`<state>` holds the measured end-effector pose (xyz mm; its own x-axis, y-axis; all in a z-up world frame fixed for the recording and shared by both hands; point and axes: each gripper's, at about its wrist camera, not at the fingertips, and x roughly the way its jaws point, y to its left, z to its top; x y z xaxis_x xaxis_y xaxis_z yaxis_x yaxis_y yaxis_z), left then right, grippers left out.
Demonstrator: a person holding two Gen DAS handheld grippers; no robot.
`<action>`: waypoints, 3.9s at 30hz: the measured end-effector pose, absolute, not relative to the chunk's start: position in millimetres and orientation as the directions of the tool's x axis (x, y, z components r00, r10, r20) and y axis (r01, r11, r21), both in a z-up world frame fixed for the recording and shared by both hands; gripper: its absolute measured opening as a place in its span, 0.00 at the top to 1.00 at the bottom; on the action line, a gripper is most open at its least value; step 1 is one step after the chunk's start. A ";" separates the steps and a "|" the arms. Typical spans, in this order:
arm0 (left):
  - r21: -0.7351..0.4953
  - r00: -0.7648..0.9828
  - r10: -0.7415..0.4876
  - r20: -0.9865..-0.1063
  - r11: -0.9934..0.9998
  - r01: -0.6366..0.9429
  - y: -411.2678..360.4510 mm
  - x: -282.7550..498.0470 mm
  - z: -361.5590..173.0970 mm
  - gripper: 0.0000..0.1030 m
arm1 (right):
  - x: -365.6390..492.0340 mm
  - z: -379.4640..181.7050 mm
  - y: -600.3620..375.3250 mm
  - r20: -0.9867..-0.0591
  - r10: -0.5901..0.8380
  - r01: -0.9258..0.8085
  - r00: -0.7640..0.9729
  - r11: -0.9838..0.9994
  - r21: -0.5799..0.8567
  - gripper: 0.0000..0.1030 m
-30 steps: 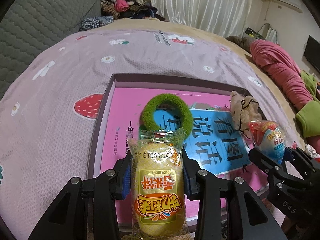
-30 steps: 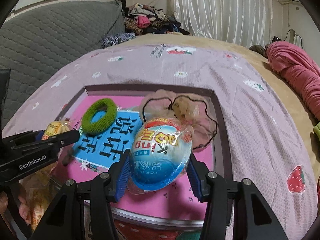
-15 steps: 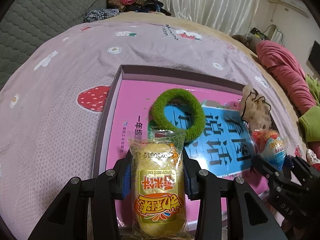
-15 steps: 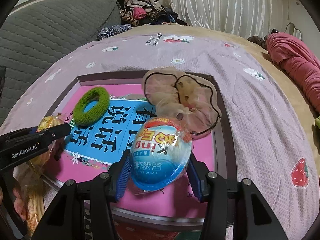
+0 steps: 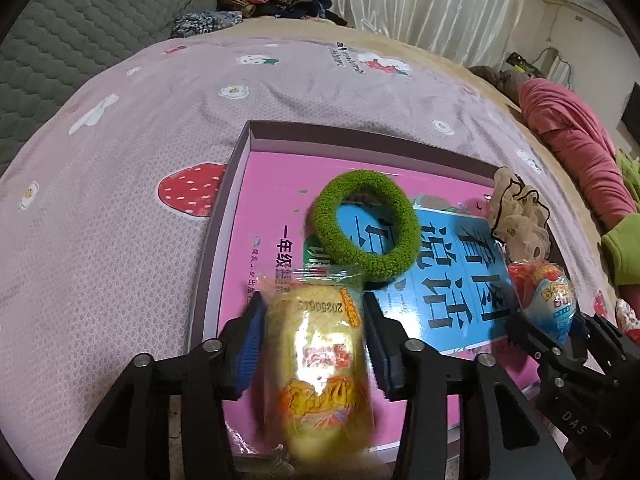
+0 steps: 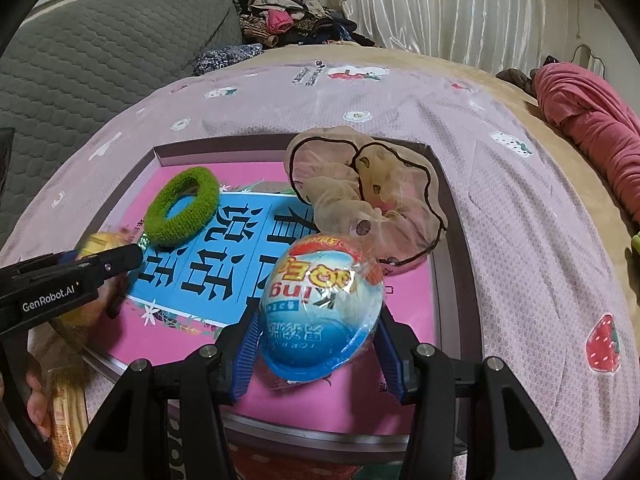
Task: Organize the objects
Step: 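Lower the yellow snack bag and blue egg into the tray and open both tools, then withdraw both open tools from the tray back toward the remaining snacks, then approach the round bun with the left tool while the right tool approaches the red egg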
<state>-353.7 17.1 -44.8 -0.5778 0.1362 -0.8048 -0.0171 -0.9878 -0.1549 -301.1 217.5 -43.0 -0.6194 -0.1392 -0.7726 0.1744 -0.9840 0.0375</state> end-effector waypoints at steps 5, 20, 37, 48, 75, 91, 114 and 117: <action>-0.153 -0.574 0.138 -0.807 -0.988 -0.023 18.9 -351.6 -43.0 0.41 | -300.7 -42.2 216.9 -0.774 -0.137 0.174 -0.618 -0.984 0.036 0.49; -0.150 -0.602 0.117 -0.790 -0.989 0.004 8.3 -344.4 -28.6 0.28 | -297.5 -31.4 216.6 -0.763 -0.131 0.168 -0.633 -0.985 0.030 0.45; -0.122 -0.614 0.091 -0.784 -0.992 0.008 10.9 -336.4 -17.3 0.21 | -287.9 -11.2 218.9 -0.725 -0.129 0.160 -0.676 -0.987 0.026 0.36; -0.082 -0.698 0.056 -0.714 -0.997 0.004 5.9 -303.3 32.5 0.14 | -255.9 38.4 216.6 -0.635 -0.148 0.170 -0.759 -0.985 0.026 0.20; -0.043 -0.763 0.010 -0.647 -0.999 0.023 -21.3 -137.7 110.5 0.08 | -99.9 129.9 206.7 -0.531 -0.200 0.215 -0.823 -0.976 0.034 0.11; -0.030 -0.765 0.011 -0.644 -1.000 0.010 -24.1 -76.0 131.0 0.08 | -35.8 157.3 199.6 -0.516 -0.179 0.217 -0.838 -0.976 -0.015 0.09; 0.013 -0.739 0.014 -0.674 -0.999 -0.031 -20.2 -32.2 99.9 0.08 | 20.4 143.9 188.1 -0.543 -0.154 0.224 -0.826 -0.972 -0.065 0.09; 0.012 -0.725 0.015 -0.689 -0.999 -0.032 -20.7 -33.6 91.2 0.08 | 18.8 138.7 188.1 -0.554 -0.148 0.220 -0.819 -0.973 -0.067 0.09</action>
